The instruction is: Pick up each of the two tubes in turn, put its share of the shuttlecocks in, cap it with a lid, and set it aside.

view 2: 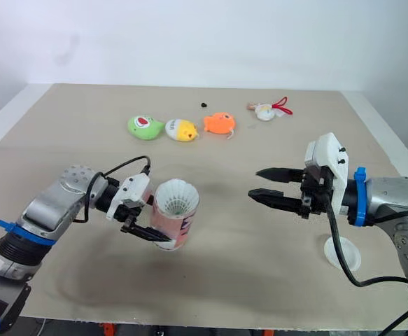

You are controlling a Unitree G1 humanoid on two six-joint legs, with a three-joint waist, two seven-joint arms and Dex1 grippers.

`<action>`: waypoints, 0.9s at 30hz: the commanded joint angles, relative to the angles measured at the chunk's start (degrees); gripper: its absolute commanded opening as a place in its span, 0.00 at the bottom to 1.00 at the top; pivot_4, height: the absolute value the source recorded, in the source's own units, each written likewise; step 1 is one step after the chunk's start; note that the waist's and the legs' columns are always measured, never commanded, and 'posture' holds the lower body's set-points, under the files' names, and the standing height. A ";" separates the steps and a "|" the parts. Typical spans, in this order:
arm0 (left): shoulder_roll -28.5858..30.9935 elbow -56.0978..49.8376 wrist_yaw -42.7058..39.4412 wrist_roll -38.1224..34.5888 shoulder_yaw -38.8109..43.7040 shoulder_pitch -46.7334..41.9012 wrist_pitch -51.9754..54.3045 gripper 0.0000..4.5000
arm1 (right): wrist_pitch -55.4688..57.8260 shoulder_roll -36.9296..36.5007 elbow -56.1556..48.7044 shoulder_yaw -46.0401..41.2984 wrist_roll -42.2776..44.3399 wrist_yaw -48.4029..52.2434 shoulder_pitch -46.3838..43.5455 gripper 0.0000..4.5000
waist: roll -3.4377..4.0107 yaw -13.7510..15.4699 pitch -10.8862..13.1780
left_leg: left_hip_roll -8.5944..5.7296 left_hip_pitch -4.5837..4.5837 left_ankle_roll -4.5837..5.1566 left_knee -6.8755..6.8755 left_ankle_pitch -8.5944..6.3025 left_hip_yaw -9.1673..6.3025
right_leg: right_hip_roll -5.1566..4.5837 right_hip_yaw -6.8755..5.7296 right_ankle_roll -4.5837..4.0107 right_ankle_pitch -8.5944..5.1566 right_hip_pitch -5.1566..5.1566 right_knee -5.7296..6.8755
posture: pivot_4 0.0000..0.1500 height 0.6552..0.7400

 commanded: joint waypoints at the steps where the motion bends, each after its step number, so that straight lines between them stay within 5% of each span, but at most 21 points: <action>1: -0.33 -0.27 -0.82 -0.24 0.40 -1.55 -1.02 0.61 | -0.52 0.00 -1.86 2.61 1.79 0.15 -3.65 0.09 | 0.00 0.00 0.00 | 0.01 0.00 0.00 0.00 0.00 0.00 | -0.04 0.00 0.00 0.01 0.00 -0.02 | 1.00 1.00; 2: -0.41 -0.27 -0.84 -0.25 0.29 -1.61 -1.01 0.61 | -0.71 0.20 -1.98 3.86 1.74 0.20 -4.74 0.01 | 0.00 0.00 0.00 | 0.02 -0.01 0.00 0.00 0.00 0.00 | -0.07 0.01 0.01 0.00 0.00 -0.03 | 1.00 1.00; 12: 2.91 -3.02 -6.29 -1.39 -2.18 -8.06 7.05 0.61 | 2.33 6.59 1.62 16.64 2.89 -0.63 -24.44 0.01 | -0.01 -0.03 0.04 | 0.06 -0.09 0.00 0.00 0.00 -0.05 | 0.00 -0.05 -0.03 0.00 -0.08 -0.04 | 1.00 1.00; 27: 8.57 0.85 -8.46 2.87 -9.03 -12.33 6.09 0.61 | 0.35 11.50 4.56 34.91 -7.51 7.37 -32.82 0.01 | -0.02 -0.02 0.04 | -0.04 -0.63 0.00 0.07 -0.01 -0.36 | 0.03 -0.11 -0.26 -0.03 -0.68 0.30 | 1.00 1.00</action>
